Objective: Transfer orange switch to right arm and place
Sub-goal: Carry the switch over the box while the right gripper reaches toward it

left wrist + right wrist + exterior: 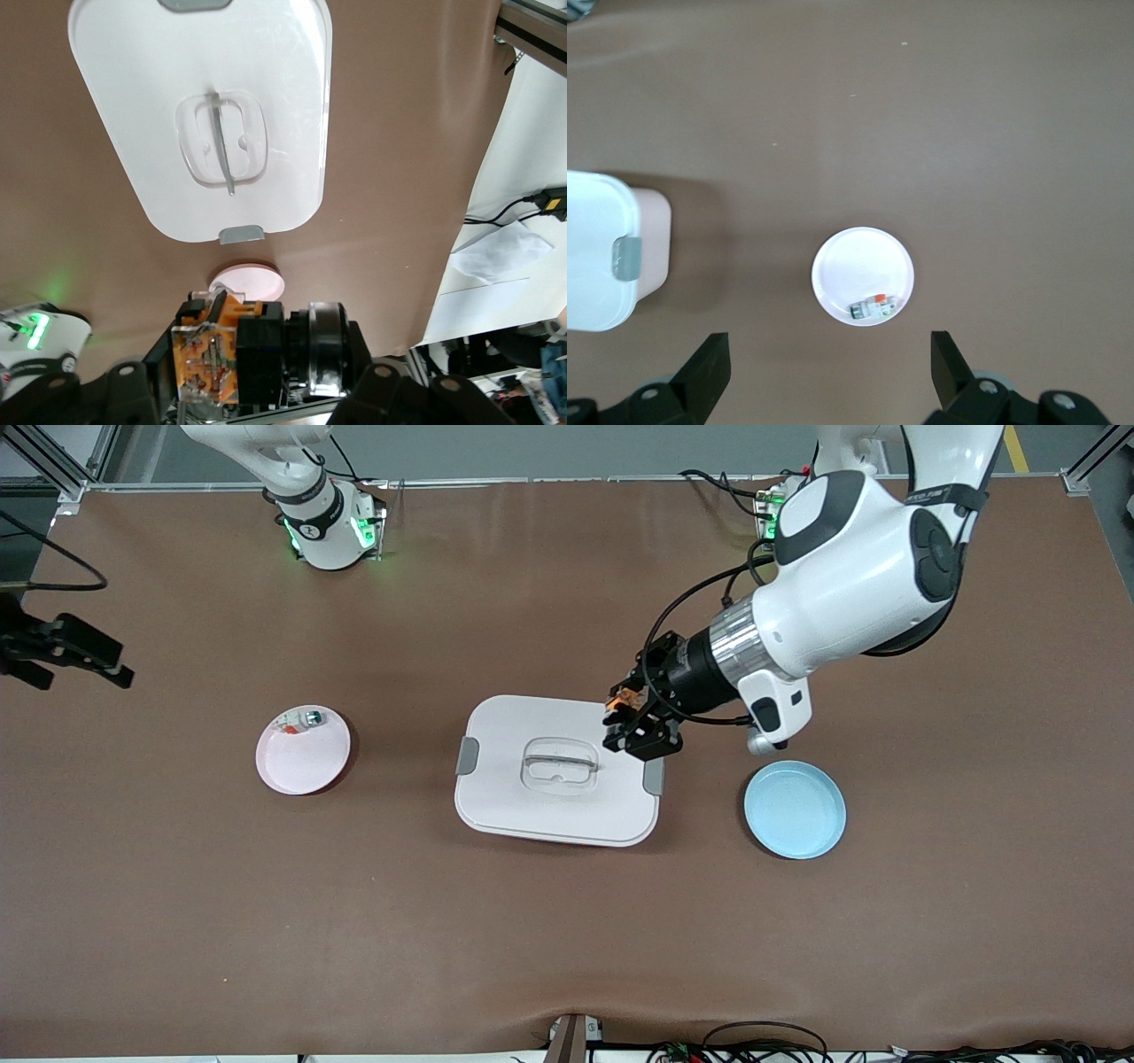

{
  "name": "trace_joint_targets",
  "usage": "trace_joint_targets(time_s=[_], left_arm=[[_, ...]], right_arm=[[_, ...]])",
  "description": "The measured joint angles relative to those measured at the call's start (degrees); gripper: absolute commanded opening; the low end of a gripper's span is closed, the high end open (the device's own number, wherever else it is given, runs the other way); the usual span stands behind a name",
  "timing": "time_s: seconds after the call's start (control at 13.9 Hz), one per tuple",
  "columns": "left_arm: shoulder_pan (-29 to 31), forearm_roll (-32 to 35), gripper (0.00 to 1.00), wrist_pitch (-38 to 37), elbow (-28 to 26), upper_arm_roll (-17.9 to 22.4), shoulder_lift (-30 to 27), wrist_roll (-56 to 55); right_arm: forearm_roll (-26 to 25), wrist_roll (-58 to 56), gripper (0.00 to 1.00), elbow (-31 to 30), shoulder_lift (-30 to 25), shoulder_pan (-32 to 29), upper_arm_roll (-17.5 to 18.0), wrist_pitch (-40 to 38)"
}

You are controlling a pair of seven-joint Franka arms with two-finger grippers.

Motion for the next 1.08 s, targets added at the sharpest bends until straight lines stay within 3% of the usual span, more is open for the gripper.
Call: trace_joint_targets(time_s=[0.14,0.43,0.57,0.93,1.08], left_arm=[[-1.98,0.00,0.51,3.33,-0.01,-0.04,1.07,-3.37],[-6.10,0.00,0.51,9.84,-0.05,-0.04,3.23,-8.74],[-7.74,0.00,0.51,12.68,-0.06,-0.03,4.34,-9.65],[-11.12,0.00,0.51,21.00,-0.07,0.00,6.07,-10.89],[-11.21,0.00,0.51,21.21,-0.06,0.03,6.07,-10.91]], right_arm=[[3.07,0.04,1.00,-0.01,0.29,1.00,0.15,0.15],[18.15,3.08,1.00,-0.48,0.71,1.44,0.19,2.11],[24.29,7.68,1.00,-2.47,0.56,3.61,0.32,7.35],[26.03,16.85,1.00,-11.45,-0.93,16.38,0.87,25.83],[29.60,17.28,1.00,-14.46,-0.96,18.54,0.88,30.20]])
